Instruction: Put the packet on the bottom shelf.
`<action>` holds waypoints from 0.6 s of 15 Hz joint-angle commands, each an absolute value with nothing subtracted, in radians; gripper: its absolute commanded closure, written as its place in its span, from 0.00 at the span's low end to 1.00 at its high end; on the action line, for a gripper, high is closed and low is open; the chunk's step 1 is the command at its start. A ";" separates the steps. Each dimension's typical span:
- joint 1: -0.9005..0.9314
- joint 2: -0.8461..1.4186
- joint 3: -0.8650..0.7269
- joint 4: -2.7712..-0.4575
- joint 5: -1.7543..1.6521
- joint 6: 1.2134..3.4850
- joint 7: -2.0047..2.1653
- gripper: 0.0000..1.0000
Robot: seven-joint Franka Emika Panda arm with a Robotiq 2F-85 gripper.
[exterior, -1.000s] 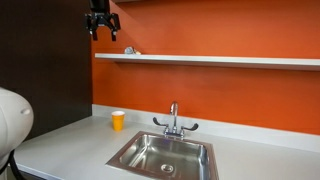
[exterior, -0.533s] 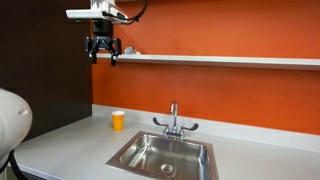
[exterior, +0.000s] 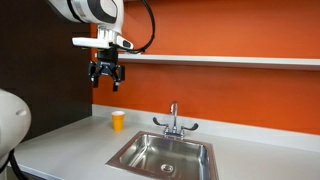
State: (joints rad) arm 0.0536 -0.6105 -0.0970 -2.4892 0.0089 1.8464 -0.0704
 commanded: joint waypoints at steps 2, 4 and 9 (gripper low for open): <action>0.029 -0.614 -0.079 -2.517 0.020 1.867 -0.082 0.00; 0.028 -0.620 -0.079 -2.536 0.020 1.878 -0.081 0.00; 0.028 -0.630 -0.080 -2.541 0.020 1.879 -0.082 0.00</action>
